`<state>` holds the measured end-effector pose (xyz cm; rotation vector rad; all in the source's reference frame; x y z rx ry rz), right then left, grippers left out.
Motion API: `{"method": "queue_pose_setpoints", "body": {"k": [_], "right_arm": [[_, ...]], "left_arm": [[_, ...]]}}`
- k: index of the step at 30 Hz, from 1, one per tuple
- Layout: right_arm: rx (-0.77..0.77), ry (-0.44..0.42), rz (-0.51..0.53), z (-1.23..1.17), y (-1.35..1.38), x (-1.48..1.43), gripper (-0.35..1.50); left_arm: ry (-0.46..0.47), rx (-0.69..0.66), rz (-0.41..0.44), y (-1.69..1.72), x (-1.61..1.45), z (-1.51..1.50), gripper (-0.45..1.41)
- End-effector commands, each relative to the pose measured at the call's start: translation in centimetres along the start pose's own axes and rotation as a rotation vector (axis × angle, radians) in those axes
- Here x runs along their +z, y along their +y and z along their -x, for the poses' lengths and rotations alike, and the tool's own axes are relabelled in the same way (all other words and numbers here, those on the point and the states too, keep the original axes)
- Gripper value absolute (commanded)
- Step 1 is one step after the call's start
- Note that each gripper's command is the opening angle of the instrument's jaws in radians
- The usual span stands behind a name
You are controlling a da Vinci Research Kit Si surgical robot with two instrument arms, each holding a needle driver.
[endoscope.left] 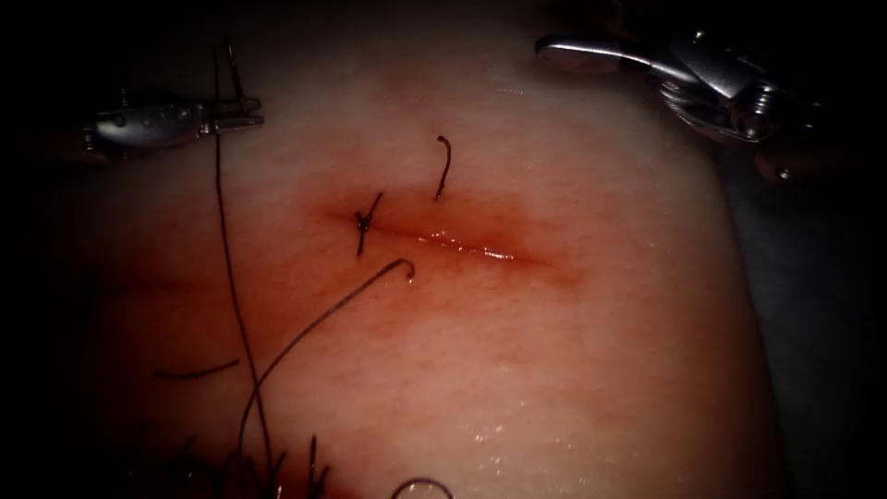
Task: Wound Closure
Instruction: Set the needle down with the left gripper.
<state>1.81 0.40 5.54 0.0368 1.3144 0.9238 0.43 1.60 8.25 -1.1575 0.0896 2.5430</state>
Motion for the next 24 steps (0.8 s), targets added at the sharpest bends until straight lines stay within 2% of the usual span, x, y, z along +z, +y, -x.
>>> {"method": "queue_pose_setpoints", "body": {"k": [1, 3, 4, 5, 6, 8, 10, 12, 13, 15, 19, 24], "right_arm": [[-0.049, -0.009, 0.024, 0.08, 0.03, 0.00, 1.31], [-0.087, -0.018, 0.034, 0.09, 0.03, -0.01, 1.31], [-0.147, -0.035, 0.042, 0.13, 0.01, -0.03, 1.33], [-0.170, -0.048, 0.040, 0.14, 0.00, -0.03, 1.33], [-0.193, -0.070, 0.034, 0.15, -0.02, -0.03, 1.33], [-0.251, -0.153, 0.015, 0.18, -0.05, -0.03, 1.37], [-0.314, -0.255, -0.013, 0.19, -0.08, -0.02, 1.37], [-0.349, -0.279, -0.008, 0.21, -0.10, -0.01, 1.37], [-0.393, -0.287, 0.007, 0.23, -0.12, -0.01, 1.38], [-0.406, -0.294, 0.008, 0.23, -0.12, 0.00, 1.42], [-0.405, -0.292, 0.003, 0.23, -0.12, 0.00, 1.47], [-0.424, -0.294, -0.003, 0.25, -0.13, 0.01, 1.47]], "left_arm": [[-0.009, -0.020, -0.010, -0.04, 0.11, 0.03, -0.45], [-0.017, -0.044, -0.019, -0.07, 0.13, 0.05, -0.45], [-0.039, -0.106, -0.034, -0.11, 0.17, 0.10, -0.15], [-0.044, -0.135, -0.040, -0.12, 0.19, 0.12, -0.08], [-0.047, -0.159, -0.045, -0.13, 0.20, 0.12, 0.07], [-0.048, -0.176, -0.047, -0.13, 0.19, 0.13, 0.31], [-0.048, -0.217, -0.049, -0.11, 0.18, 0.12, 0.62], [-0.048, -0.223, -0.050, -0.09, 0.17, 0.11, 0.68], [-0.026, -0.241, -0.026, -0.04, 0.13, 0.08, 0.79], [-0.013, -0.254, -0.012, -0.02, 0.11, 0.06, 0.81], [0.059, -0.315, 0.082, 0.04, -0.06, -0.08, 0.88], [0.077, -0.319, 0.113, 0.12, -0.24, -0.20, 0.86]]}}
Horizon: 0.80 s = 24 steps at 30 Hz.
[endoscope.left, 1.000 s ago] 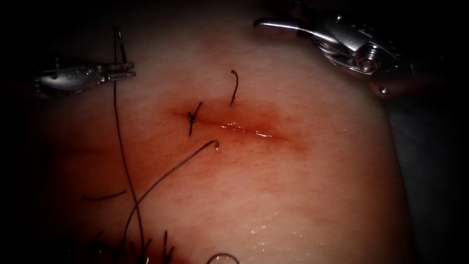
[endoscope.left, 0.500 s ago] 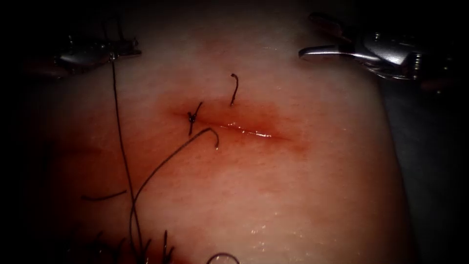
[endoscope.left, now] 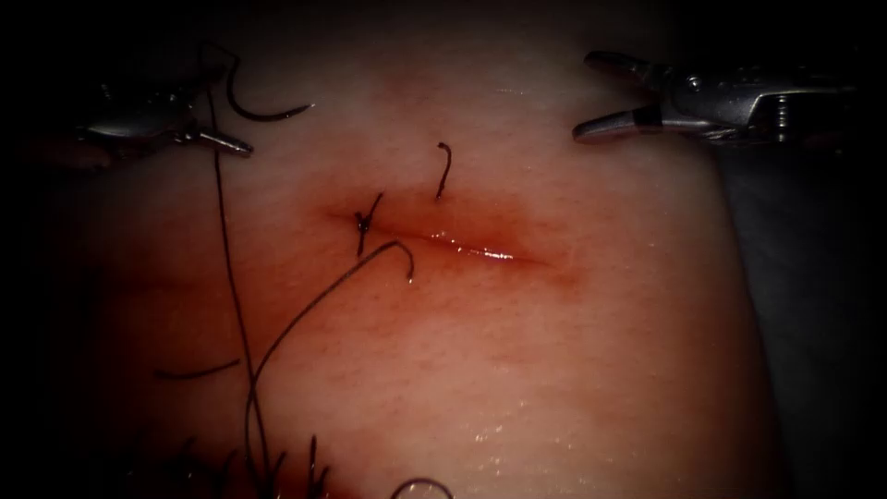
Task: Wound Closure
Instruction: Set the needle down with the left gripper, then use the left needle driver to grab a long length of suture.
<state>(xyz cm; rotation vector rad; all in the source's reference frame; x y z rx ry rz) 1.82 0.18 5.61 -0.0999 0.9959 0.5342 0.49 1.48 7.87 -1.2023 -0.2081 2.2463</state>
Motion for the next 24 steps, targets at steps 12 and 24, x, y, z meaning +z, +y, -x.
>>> {"method": "queue_pose_setpoints", "body": {"k": [12, 24], "right_arm": [[-0.038, 0.036, -0.091, 0.13, -0.30, 0.10, 1.38], [0.198, -0.014, -0.135, 0.26, -0.48, 0.06, 1.08]], "left_arm": [[0.134, -0.046, 0.327, 1.49, -0.47, -0.18, 0.74], [0.183, -0.109, 0.504, 2.24, -0.82, -0.46, 0.62]]}}
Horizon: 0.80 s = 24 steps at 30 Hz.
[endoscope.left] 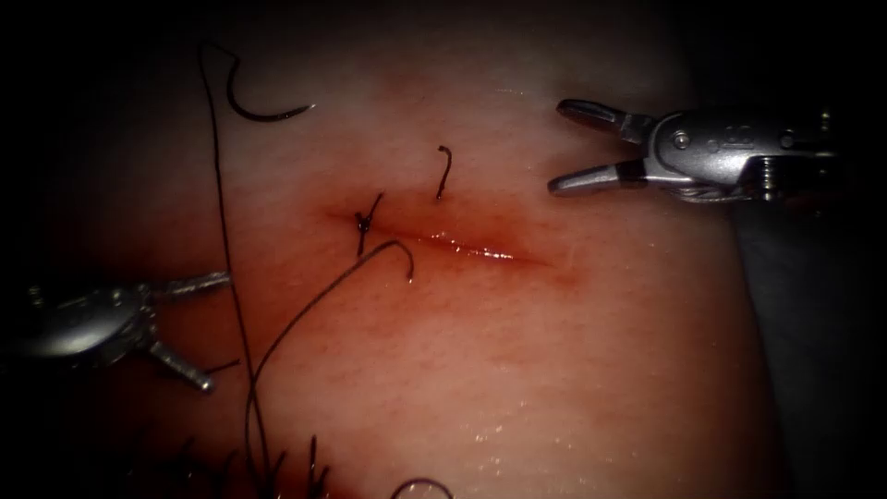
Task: Wound Closure
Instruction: Use the left needle driver to grab a long length of suture.
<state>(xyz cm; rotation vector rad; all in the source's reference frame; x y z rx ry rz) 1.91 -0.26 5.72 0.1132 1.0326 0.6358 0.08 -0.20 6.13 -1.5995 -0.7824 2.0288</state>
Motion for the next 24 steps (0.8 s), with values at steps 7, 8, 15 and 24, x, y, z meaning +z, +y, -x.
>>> {"method": "queue_pose_setpoints", "body": {"k": [7, 8, 15, 24], "right_arm": [[0.044, -0.013, -0.007, 0.13, -0.08, 0.11, 1.03], [0.047, -0.015, -0.006, 0.16, -0.10, 0.12, 1.01], [0.040, -0.021, -0.006, 0.21, -0.12, 0.14, 1.00], [0.025, -0.020, -0.005, 0.25, -0.27, 0.17, 1.08]], "left_arm": [[-0.029, -0.137, -0.056, 0.08, 0.28, 0.18, 0.66], [-0.053, -0.251, -0.080, 0.09, 0.31, 0.26, 0.66], [-0.067, -0.468, -0.061, 0.22, 0.37, 0.30, 0.66], [-0.076, -0.594, -0.028, 0.14, 0.46, 0.35, -0.45]]}}
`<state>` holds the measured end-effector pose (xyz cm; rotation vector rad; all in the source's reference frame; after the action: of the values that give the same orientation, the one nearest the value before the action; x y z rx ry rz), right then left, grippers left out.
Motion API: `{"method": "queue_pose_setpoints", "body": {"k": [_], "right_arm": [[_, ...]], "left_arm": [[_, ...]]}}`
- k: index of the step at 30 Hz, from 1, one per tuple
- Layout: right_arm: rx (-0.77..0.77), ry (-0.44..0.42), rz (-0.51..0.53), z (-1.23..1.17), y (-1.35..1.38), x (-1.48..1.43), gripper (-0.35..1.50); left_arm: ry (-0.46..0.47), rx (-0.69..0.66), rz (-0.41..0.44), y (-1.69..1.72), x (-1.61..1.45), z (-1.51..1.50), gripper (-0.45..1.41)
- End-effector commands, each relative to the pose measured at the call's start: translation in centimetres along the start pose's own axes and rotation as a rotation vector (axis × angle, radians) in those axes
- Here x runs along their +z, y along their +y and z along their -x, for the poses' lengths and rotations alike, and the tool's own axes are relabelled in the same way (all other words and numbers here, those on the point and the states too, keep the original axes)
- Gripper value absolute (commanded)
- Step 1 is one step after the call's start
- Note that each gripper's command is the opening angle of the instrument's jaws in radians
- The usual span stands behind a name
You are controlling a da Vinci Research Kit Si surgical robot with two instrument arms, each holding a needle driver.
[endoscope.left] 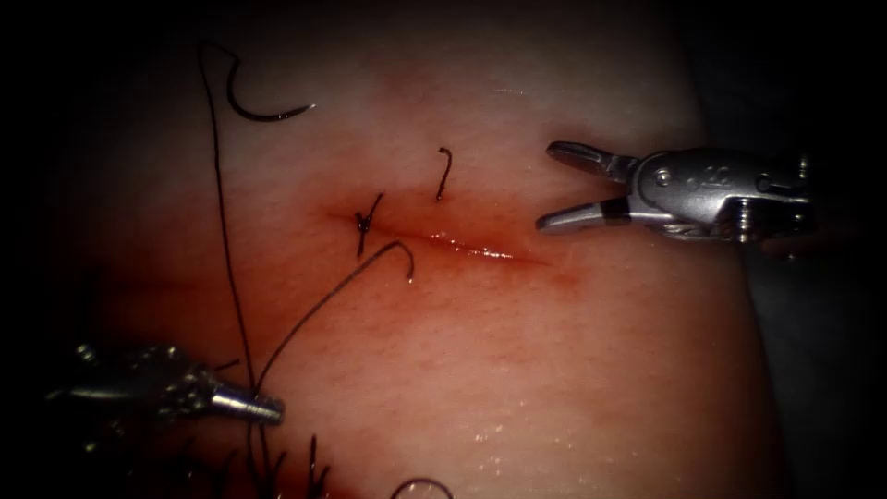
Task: Wound Closure
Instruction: Use the left needle driver to grab a long length of suture, then use the right hand to handoff a longer length of suture to the left hand.
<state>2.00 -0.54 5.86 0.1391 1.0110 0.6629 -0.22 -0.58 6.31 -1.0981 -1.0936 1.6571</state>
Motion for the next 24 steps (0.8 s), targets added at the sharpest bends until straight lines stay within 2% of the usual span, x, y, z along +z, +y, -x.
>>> {"method": "queue_pose_setpoints", "body": {"k": [1, 3, 6, 10, 18, 20, 24], "right_arm": [[-0.057, 0.006, -0.005, 0.02, -0.09, 0.06, 1.13], [-0.170, 0.007, 0.000, -0.04, -0.15, 0.04, 1.36], [-0.222, 0.019, 0.012, -0.13, -0.26, 0.02, 1.46], [-0.398, 0.027, 0.041, -0.31, -0.51, 0.02, 1.38], [-0.595, 0.035, 0.091, -0.56, -0.85, 0.17, 1.25], [-0.674, 0.017, 0.107, -0.64, -0.99, 0.35, 1.25], [-0.733, -0.017, 0.106, -0.61, -1.08, 0.55, 1.26]], "left_arm": [[-0.002, 0.000, 0.007, -0.06, 0.07, -0.01, -0.45], [0.007, -0.004, -0.011, -0.09, 0.07, -0.08, -0.45], [0.010, -0.014, -0.020, -0.07, 0.06, -0.19, -0.45], [0.034, 0.030, -0.034, 0.07, 0.13, -0.47, -0.45], [0.050, 0.100, -0.053, 0.24, 0.36, -0.76, -0.45], [0.052, 0.108, -0.050, 0.25, 0.43, -0.81, -0.45], [0.053, 0.112, -0.046, 0.27, 0.46, -0.84, -0.45]]}}
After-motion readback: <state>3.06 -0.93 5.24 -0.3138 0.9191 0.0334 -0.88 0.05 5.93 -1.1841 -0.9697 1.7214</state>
